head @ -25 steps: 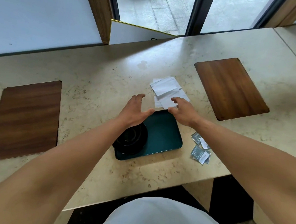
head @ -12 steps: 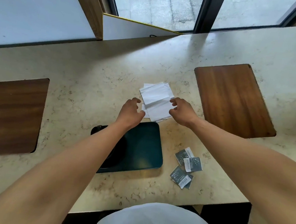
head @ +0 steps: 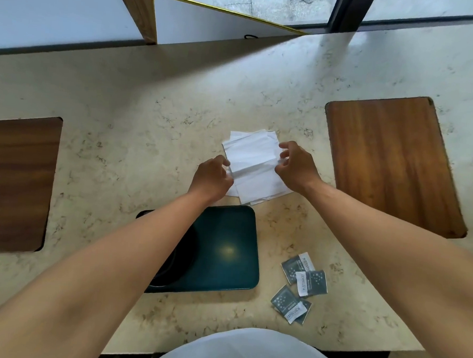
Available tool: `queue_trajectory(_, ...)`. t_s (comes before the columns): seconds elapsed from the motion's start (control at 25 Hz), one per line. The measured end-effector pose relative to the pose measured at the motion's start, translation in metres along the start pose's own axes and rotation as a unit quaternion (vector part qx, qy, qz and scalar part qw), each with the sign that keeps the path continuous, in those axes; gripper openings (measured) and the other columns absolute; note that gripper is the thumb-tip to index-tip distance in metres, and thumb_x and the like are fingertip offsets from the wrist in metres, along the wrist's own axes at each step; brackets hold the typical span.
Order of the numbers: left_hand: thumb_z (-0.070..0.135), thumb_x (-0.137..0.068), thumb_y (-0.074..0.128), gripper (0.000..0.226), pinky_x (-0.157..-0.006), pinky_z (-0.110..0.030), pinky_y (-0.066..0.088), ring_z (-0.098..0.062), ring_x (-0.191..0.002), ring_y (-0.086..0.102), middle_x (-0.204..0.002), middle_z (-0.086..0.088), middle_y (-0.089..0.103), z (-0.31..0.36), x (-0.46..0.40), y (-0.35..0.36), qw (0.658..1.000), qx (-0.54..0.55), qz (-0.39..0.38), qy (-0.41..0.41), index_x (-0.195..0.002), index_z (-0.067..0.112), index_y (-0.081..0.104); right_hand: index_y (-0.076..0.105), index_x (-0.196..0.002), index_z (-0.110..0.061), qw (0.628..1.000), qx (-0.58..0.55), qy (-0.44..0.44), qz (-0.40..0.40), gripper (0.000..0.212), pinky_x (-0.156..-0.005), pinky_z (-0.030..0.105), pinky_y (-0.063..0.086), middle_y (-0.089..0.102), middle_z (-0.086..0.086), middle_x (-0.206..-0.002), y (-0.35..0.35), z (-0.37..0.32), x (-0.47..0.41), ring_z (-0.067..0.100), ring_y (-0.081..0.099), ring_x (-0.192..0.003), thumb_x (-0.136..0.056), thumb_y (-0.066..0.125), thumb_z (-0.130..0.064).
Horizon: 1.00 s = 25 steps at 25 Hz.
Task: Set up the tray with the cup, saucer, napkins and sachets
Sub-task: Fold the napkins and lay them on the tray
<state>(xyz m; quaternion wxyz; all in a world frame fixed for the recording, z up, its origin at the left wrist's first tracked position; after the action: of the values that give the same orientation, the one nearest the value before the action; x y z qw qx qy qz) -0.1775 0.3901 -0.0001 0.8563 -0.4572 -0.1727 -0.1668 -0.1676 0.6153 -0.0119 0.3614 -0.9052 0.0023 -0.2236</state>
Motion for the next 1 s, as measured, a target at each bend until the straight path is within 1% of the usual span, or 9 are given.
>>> queue_trajectory(0.08, 0.014, -0.089, 0.061, 0.033, -0.078, -0.032, 0.051, -0.018, -0.091, 0.061, -0.086, 0.007, 0.063, 0.002, -0.005, 0.000, 1.000, 0.000, 0.013, 0.006, -0.122, 0.016, 0.060, 0.050, -0.138, -0.012, 1.000, -0.003, -0.002, 0.003, 0.052, -0.087, 0.027, 0.046, 0.062, 0.007, -0.117, 0.001, 0.001, -0.005, 0.021, 0.059, -0.104, -0.088, 0.057, -0.006)
queue_trajectory(0.2, 0.012, -0.087, 0.065, 0.033, -0.079, -0.033, 0.053, -0.018, -0.088, 0.063, -0.089, 0.003, 0.067, 0.005, -0.011, 0.001, 1.000, 0.005, 0.024, 0.007, -0.119, 0.015, 0.061, 0.051, -0.137, -0.012, 1.000, -0.008, -0.008, 0.003, 0.052, -0.085, 0.025, 0.047, 0.063, 0.006, -0.111, 0.002, 0.002, -0.011, 0.020, 0.060, -0.100, -0.086, 0.056, -0.003)
queue_trajectory(0.36, 0.010, -0.084, 0.068, 0.031, -0.074, -0.028, 0.048, -0.018, -0.085, 0.061, -0.092, -0.002, 0.065, 0.006, -0.013, 0.007, 0.999, 0.000, 0.029, 0.014, -0.114, 0.014, 0.062, 0.053, -0.136, -0.012, 1.000, -0.018, -0.014, -0.001, 0.052, -0.082, 0.024, 0.046, 0.063, 0.003, -0.105, 0.004, 0.003, -0.012, 0.020, 0.060, -0.095, -0.085, 0.058, -0.002)
queue_trajectory(0.52, 0.008, -0.084, 0.068, 0.027, -0.074, -0.026, 0.045, -0.019, -0.084, 0.059, -0.094, -0.004, 0.064, 0.007, -0.015, 0.009, 0.999, -0.010, 0.029, 0.021, -0.111, 0.013, 0.064, 0.057, -0.131, -0.011, 0.999, -0.006, -0.035, 0.000, 0.046, -0.087, 0.028, 0.051, 0.063, 0.002, -0.103, 0.005, 0.002, -0.011, 0.020, 0.061, -0.095, -0.086, 0.058, -0.001)
queue_trajectory(0.6, 0.007, -0.085, 0.069, 0.024, -0.072, -0.022, 0.042, -0.017, -0.083, 0.058, -0.093, -0.003, 0.064, 0.007, -0.016, 0.009, 0.999, -0.021, 0.036, 0.026, -0.108, 0.011, 0.066, 0.060, -0.126, -0.010, 0.999, 0.007, -0.050, 0.009, 0.041, -0.088, 0.029, 0.052, 0.063, 0.001, -0.103, 0.004, 0.003, -0.010, 0.019, 0.061, -0.094, -0.087, 0.058, -0.001)
queue_trajectory(0.72, 0.007, -0.086, 0.070, 0.016, -0.064, -0.011, 0.036, -0.011, -0.077, 0.055, -0.088, 0.001, 0.063, 0.006, -0.016, 0.009, 0.998, -0.038, 0.046, 0.030, -0.101, 0.011, 0.071, 0.065, -0.121, -0.011, 0.997, 0.020, -0.067, 0.019, 0.036, -0.089, 0.031, 0.054, 0.065, 0.002, -0.102, 0.003, 0.002, -0.009, 0.018, 0.061, -0.092, -0.087, 0.059, 0.000)
queue_trajectory(0.76, 0.008, -0.086, 0.070, 0.013, -0.064, -0.010, 0.035, -0.010, -0.076, 0.056, -0.088, 0.001, 0.064, 0.007, -0.017, 0.008, 0.998, -0.040, 0.047, 0.031, -0.099, 0.011, 0.072, 0.065, -0.120, -0.011, 0.997, 0.023, -0.071, 0.019, 0.035, -0.089, 0.032, 0.054, 0.065, 0.002, -0.102, 0.002, 0.002, -0.009, 0.018, 0.062, -0.092, -0.087, 0.060, 0.000)
queue_trajectory(0.88, 0.008, -0.087, 0.069, 0.008, -0.071, -0.017, 0.040, -0.011, -0.079, 0.059, -0.091, -0.002, 0.070, 0.008, -0.017, 0.007, 0.998, -0.040, 0.047, 0.034, -0.090, 0.011, 0.076, 0.066, -0.118, -0.011, 0.996, 0.026, -0.082, 0.014, 0.033, -0.088, 0.032, 0.055, 0.065, 0.002, -0.101, 0.001, 0.001, -0.007, 0.018, 0.062, -0.091, -0.087, 0.061, 0.000)
queue_trajectory(1.0, 0.009, -0.087, 0.068, 0.008, -0.071, -0.018, 0.037, -0.013, -0.081, 0.056, -0.093, -0.003, 0.065, 0.008, -0.017, 0.006, 0.997, -0.045, 0.052, 0.034, -0.087, 0.011, 0.076, 0.066, -0.117, -0.012, 0.996, 0.025, -0.080, 0.013, 0.032, -0.087, 0.032, 0.054, 0.065, 0.001, -0.100, 0.001, 0.001, -0.006, 0.018, 0.062, -0.090, -0.087, 0.062, -0.001)
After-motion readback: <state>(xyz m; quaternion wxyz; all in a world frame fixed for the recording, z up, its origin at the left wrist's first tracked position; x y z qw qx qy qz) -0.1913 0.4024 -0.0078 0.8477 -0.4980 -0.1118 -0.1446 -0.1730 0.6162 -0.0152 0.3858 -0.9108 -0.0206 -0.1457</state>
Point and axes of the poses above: each hand's wrist, its own x-axis away from the middle knuckle, its own y-axis out of the palm, z = x × y, the point moved 1 cm from there along -x, towards the middle knuckle
